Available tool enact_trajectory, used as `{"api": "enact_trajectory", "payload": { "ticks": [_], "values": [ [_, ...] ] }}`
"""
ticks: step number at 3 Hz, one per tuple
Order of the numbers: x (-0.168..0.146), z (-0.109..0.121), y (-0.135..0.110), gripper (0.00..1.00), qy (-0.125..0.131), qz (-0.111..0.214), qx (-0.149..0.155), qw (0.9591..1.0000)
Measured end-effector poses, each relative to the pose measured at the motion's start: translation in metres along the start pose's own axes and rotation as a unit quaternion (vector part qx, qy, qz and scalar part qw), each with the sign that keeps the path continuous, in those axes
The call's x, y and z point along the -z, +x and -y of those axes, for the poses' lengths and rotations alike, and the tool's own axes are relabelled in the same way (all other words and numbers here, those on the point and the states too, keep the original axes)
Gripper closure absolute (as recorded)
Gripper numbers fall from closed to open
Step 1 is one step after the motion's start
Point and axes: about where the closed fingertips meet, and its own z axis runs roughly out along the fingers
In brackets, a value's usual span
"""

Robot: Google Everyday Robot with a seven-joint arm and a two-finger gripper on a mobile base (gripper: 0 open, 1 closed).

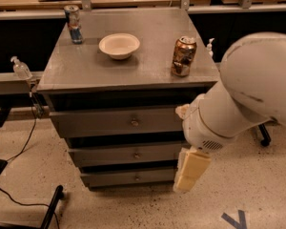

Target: Open middle drawer

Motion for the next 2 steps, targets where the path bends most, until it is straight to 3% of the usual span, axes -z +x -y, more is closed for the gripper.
{"api": "enact_trajectory", "payload": {
  "ticks": [1,2],
  "values": [
    [-0.066,-0.003,0.043,0.00,-0.028,0.042,-0.026,0.9984],
    [-0.135,-0.006,0.081,0.00,-0.023,0.104,-0.048,0.9932]
  ]
}}
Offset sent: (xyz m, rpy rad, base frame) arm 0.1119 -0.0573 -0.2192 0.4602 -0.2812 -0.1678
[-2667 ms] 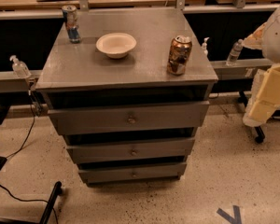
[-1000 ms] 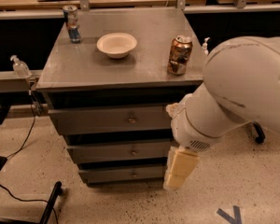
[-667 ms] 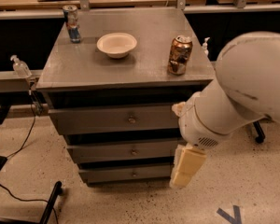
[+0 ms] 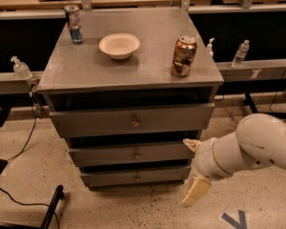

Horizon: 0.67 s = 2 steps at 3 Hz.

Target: Open middle drawer

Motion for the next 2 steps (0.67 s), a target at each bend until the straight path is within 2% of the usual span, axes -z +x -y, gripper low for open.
{"api": "enact_trajectory", "payload": {
  "ticks": [1,2],
  "values": [
    [-0.0255,0.0184,0.0140,0.00,0.027,0.028,-0.010,0.9992],
    [-0.0286,0.0202,0.0137,0.00,0.026,0.028,-0.008,0.9992]
  ]
}}
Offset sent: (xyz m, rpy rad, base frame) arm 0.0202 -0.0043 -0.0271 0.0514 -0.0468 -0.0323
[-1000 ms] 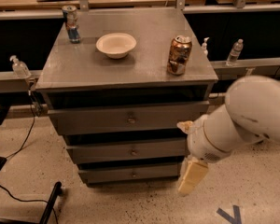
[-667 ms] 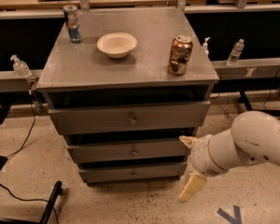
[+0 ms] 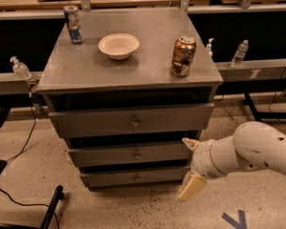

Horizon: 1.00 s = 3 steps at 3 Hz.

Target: Open middle drawer

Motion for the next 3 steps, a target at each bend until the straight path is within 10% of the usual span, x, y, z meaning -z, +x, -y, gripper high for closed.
{"api": "enact_trajectory", "payload": {
  "ticks": [2,3],
  "values": [
    [-0.073,0.089,-0.001,0.00,0.066,0.102,0.065,0.9905],
    [-0.143,0.104,0.028,0.00,0.050,0.162,0.088,0.9816]
  ]
}}
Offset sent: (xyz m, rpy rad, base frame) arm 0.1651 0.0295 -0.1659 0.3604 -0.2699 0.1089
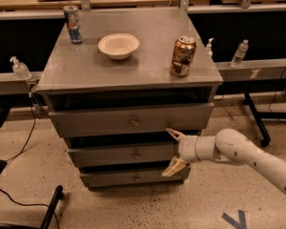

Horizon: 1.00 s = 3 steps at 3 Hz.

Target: Open middle drawer

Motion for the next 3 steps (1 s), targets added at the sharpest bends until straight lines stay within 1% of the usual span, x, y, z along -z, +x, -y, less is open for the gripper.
{"api": "enact_trajectory", "payload": {
  "ticks": [1,2,3],
  "values": [
    [-0.010,-0.011,0.007,0.00,-0.005,0.004,-0.013,0.9999],
    [-0.012,-0.011,0.005,0.00,-0.008,-0.002,-0.014,0.9999],
    [-0.019,-0.014,-0.004,0.00,-0.022,-0.012,0.003,0.9997]
  ]
}}
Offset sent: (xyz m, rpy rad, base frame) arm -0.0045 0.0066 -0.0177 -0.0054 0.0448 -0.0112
